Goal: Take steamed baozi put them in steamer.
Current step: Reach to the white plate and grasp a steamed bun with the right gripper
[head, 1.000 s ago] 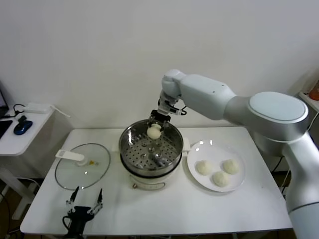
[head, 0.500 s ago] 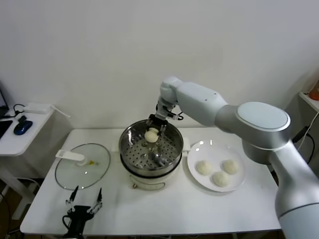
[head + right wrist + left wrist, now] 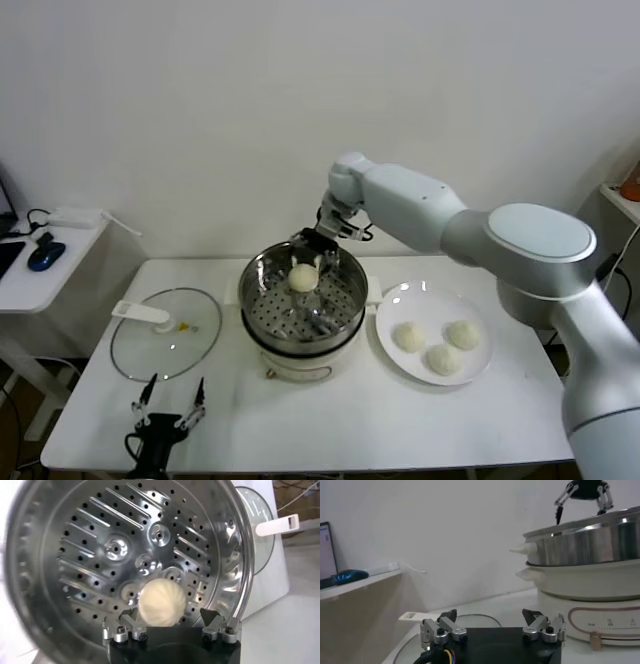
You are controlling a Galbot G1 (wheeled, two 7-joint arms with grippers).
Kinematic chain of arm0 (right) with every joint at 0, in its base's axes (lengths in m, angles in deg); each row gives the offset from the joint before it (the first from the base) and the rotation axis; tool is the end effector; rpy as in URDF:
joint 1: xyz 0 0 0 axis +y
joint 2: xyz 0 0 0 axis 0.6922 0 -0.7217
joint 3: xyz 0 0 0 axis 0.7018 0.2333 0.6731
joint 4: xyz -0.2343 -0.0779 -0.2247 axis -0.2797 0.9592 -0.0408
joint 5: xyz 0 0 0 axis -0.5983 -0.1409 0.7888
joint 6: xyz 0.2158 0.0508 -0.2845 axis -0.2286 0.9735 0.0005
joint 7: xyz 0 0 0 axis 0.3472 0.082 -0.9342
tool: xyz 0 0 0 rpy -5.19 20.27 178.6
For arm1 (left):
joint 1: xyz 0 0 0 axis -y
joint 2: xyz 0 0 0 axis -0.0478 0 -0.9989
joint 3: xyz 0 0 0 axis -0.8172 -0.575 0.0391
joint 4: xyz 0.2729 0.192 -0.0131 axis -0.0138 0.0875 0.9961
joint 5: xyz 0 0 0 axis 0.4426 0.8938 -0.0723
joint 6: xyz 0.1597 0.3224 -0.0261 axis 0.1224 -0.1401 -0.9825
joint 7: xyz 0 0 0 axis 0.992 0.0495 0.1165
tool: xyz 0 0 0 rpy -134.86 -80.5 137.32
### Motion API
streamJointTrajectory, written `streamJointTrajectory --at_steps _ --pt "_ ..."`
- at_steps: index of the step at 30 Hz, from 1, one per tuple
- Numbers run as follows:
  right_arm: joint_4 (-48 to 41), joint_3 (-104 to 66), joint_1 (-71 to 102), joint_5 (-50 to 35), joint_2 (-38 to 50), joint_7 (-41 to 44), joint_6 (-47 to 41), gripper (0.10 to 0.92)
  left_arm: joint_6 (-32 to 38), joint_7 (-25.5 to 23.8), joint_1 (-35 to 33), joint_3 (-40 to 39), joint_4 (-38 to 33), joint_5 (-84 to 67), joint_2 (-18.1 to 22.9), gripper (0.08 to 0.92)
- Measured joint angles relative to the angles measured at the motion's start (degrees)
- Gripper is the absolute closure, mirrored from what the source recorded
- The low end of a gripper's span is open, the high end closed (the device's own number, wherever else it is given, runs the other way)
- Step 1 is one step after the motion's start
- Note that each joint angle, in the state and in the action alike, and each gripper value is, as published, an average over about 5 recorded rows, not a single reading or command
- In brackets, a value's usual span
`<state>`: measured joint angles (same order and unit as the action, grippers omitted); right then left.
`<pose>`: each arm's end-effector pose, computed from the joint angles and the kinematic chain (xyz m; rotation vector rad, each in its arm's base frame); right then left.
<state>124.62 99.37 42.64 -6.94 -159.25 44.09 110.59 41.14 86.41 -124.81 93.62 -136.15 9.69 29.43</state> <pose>0.6374 0.1361 -0.0605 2.1102 -0.8304 2.1547 0.1359 0.0802 -0.3793 0.0587 -3.0001 -0.3328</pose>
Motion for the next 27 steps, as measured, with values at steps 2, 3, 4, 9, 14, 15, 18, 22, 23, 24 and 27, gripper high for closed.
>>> streamJointTrajectory --at_steps 2,3,4,9,14,15,18,22,23,24,27 --pt "0.9 2.1 -1.8 -4.3 1.0 0.9 -1.7 0.203 0.0 0.0 -0.1 0.0 0.0 0.0 0.0 0.177" --pt "1.4 3.3 -2.8 -6.5 1.6 1.3 -2.9 0.203 0.0 0.0 -0.2 0.1 0.0 0.0 0.0 0.177" --pt "2.0 4.5 -3.8 -8.8 2.1 1.6 -4.3 0.203 -0.1 0.0 -0.2 0.1 0.0 0.0 0.0 0.177" --pt "5.3 10.7 -9.1 -19.5 5.1 3.2 -13.6 0.203 0.0 0.0 -0.2 0.3 0.4 0.0 0.0 0.177" --pt "9.5 16.9 -14.0 -27.2 8.3 4.4 -23.2 0.203 0.0 0.0 -0.2 0.1 0.5 0.0 -0.1 0.177" --pt "10.6 18.2 -14.9 -28.5 9.1 4.5 -24.9 0.203 0.0 0.0 -0.2 0.1 0.5 0.0 -0.1 0.177" --pt "14.1 21.7 -16.7 -31.4 11.3 4.7 -29.6 0.203 0.0 0.0 -0.1 0.0 0.6 0.0 -0.1 0.177" --pt "18.5 25.0 -17.8 -33.7 14.3 4.6 -34.6 0.203 0.1 -0.1 0.0 -0.2 0.9 0.0 -0.2 0.177" --pt "19.5 25.6 -17.9 -34.0 15.0 4.4 -35.6 0.203 0.1 -0.1 0.0 -0.2 1.0 0.0 -0.2 0.177" --pt "20.4 26.1 -17.9 -34.3 15.6 4.2 -36.6 0.203 0.2 -0.1 0.0 -0.3 1.1 0.0 -0.2 0.177" --pt "22.5 27.2 -17.4 -34.8 17.3 3.4 -39.2 0.203 0.3 -0.1 0.0 -0.3 1.3 0.0 -0.3 0.177"
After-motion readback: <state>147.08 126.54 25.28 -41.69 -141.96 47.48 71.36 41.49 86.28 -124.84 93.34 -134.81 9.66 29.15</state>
